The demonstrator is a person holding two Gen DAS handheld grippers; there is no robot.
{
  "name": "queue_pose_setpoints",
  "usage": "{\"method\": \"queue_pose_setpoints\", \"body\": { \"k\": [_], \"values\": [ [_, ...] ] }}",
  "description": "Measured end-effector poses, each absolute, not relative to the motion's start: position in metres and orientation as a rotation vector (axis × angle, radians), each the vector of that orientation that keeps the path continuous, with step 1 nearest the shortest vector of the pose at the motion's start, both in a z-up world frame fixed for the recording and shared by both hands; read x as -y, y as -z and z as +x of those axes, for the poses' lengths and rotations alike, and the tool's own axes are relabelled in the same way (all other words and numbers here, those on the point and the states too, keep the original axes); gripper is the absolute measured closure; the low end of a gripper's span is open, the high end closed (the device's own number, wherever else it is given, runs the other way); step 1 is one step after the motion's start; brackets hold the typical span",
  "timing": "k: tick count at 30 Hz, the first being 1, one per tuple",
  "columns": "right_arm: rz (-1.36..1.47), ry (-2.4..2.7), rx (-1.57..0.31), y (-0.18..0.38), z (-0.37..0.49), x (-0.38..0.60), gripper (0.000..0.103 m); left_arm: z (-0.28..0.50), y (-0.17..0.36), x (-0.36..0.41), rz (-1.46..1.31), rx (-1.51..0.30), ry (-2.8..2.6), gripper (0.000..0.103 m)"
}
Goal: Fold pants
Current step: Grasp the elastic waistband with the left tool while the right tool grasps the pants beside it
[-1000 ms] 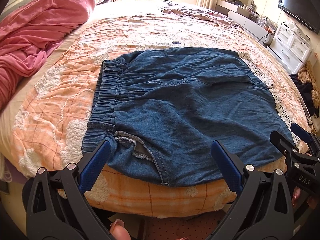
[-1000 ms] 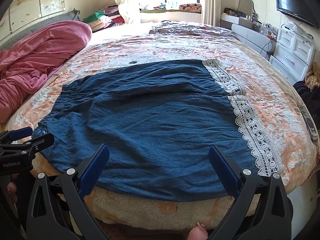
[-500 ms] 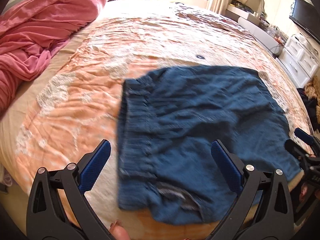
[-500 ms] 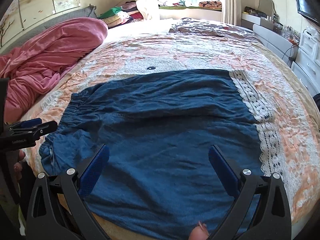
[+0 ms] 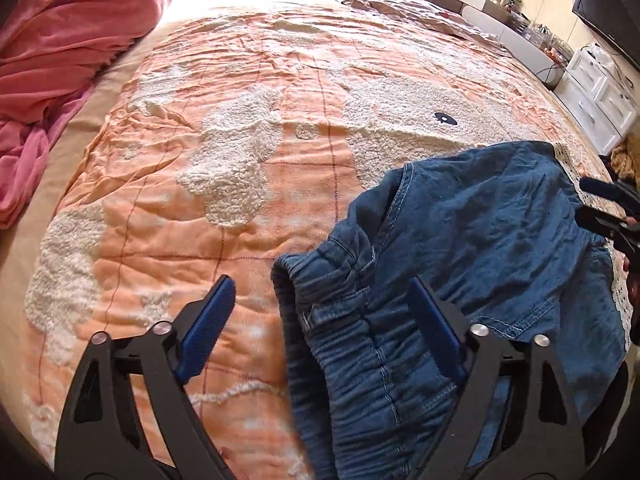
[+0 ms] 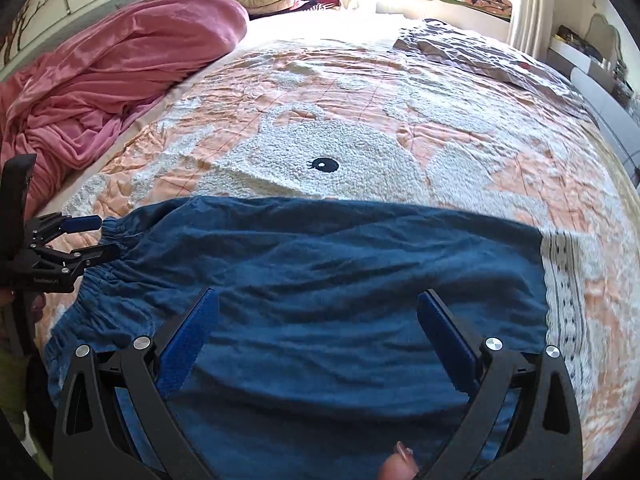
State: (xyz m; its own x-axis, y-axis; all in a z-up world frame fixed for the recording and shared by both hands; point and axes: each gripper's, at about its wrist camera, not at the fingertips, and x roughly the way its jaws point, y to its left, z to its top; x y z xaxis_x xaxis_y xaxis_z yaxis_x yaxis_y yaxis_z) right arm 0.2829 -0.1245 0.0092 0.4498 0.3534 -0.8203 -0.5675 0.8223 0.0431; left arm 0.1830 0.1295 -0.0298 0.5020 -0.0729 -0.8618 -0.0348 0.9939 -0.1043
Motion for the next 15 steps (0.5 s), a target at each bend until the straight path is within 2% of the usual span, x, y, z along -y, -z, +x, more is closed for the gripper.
{"method": "queue_pose_setpoints", "body": {
  "k": [4,6,8,15],
  "values": [
    [-0.364,-0.673,-0.919,-0.008,0.305,0.093,0.004,0.2,0.043,-0.131,-0.109,-1.056,0.073,0.052],
    [-0.39,-0.736,-0.919,-0.005,0.314,0.079,0.004,0.204,0.048,-0.132,-0.104,-1.051,0.105,0.068],
    [-0.435,-0.804,-0.939,0.003,0.324,0.062,0.004,0.205,0.05,-0.136,-0.119,-1.035,0.12,0.075],
    [-0.668,-0.952,-0.933,0.024,0.342,0.02,0.007,0.196,0.038,-0.15,-0.198,-0.94,0.18,0.081]
  ]
}}
